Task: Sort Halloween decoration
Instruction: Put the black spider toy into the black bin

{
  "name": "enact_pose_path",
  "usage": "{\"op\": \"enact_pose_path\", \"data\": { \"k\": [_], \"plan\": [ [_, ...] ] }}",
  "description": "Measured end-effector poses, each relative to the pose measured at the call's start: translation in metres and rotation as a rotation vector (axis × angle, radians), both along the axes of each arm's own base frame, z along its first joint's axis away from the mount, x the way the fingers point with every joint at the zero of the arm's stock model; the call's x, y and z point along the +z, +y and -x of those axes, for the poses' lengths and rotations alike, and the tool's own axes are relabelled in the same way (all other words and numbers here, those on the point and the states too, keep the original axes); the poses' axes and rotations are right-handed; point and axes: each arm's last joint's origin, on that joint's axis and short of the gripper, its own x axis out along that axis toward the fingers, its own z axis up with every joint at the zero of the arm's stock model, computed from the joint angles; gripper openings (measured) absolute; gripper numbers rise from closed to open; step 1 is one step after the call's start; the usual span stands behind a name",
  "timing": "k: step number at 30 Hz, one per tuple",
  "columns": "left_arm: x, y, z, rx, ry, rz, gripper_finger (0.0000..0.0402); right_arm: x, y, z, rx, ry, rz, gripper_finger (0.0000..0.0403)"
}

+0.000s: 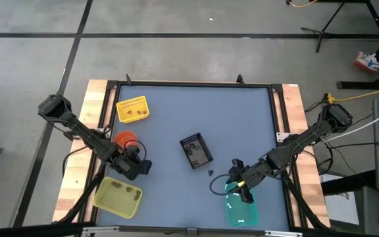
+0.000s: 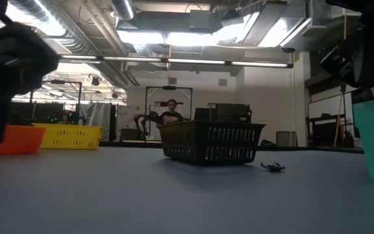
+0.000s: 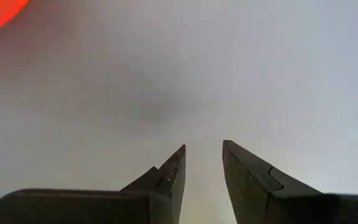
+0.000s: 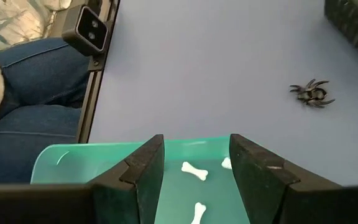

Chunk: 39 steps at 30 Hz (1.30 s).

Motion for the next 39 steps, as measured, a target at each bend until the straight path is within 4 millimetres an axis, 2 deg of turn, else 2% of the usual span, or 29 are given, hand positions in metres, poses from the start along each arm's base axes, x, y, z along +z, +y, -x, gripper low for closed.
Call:
{"op": "enact_pose_path", "data": {
  "k": [16, 22, 30, 39],
  "plan": [
    [0.013, -0.001, -0.021, -0.117, -0.361, -0.348, 0.0092, 0.002, -0.007, -0.005, -0.217, -0.135, 0.163, 0.0179],
    [0.018, -0.002, -0.026, -0.158, -0.433, -0.453, 0.0092, 0.011, -0.004, -0.011, -0.262, -0.235, 0.11, 0.0179],
    [0.029, -0.004, -0.035, -0.248, -0.536, -0.705, 0.0092, 0.018, -0.002, -0.015, -0.276, -0.301, 0.048, 0.0179],
    [0.044, 0.006, -0.051, -0.356, -0.567, -0.947, 0.0092, 0.053, 0.005, -0.026, -0.309, -0.349, 0.037, 0.0179]
  ]
}}
